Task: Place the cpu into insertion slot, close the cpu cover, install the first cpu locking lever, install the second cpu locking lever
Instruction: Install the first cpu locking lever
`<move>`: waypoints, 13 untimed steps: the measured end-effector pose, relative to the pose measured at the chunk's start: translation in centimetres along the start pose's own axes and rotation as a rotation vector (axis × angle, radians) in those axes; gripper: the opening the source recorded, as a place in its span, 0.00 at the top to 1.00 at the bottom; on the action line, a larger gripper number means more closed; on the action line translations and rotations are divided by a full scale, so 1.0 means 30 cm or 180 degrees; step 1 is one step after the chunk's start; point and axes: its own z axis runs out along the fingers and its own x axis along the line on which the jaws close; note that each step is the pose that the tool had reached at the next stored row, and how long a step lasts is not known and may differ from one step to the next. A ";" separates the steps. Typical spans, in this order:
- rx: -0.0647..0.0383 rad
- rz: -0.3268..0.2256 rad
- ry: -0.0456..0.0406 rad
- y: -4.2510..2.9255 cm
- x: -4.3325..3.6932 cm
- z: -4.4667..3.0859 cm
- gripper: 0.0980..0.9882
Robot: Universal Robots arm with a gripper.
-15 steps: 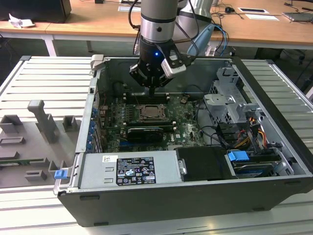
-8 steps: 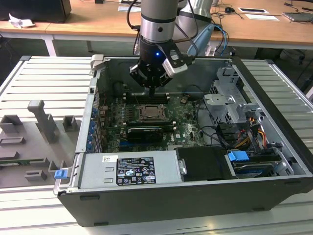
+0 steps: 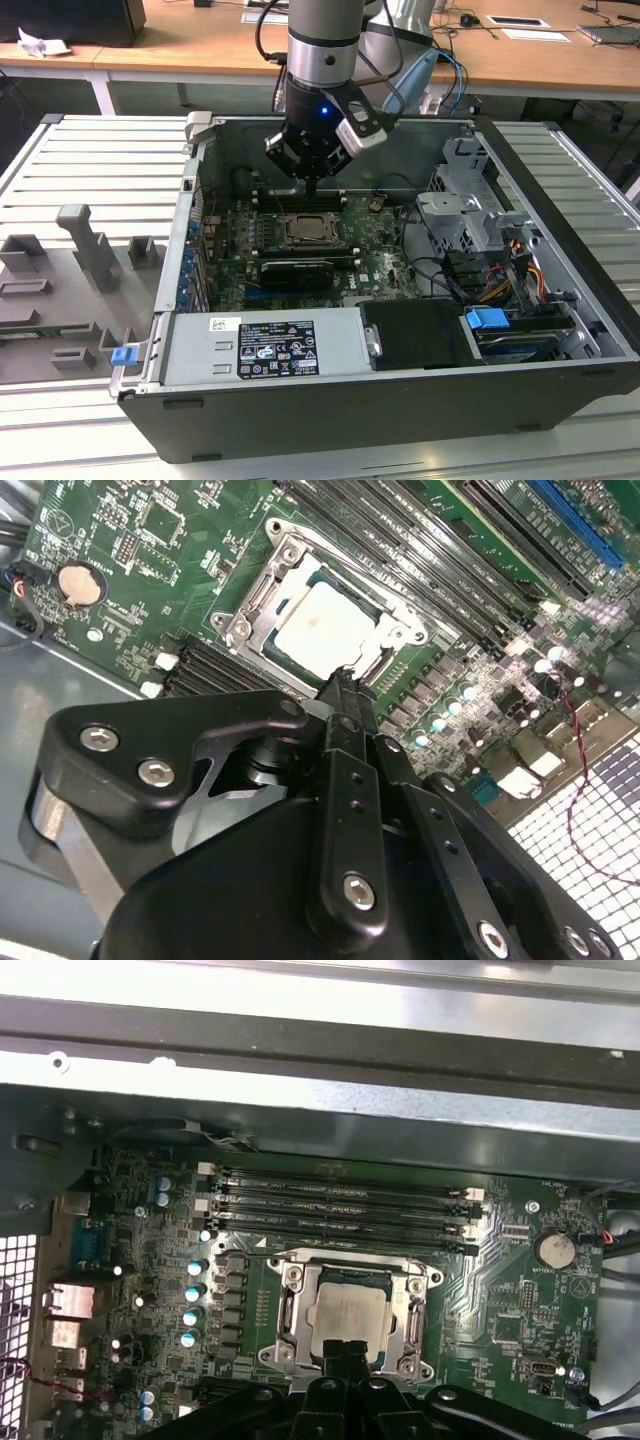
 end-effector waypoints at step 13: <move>0.0004 -0.0342 0.0004 0.000 0.000 0.000 0.99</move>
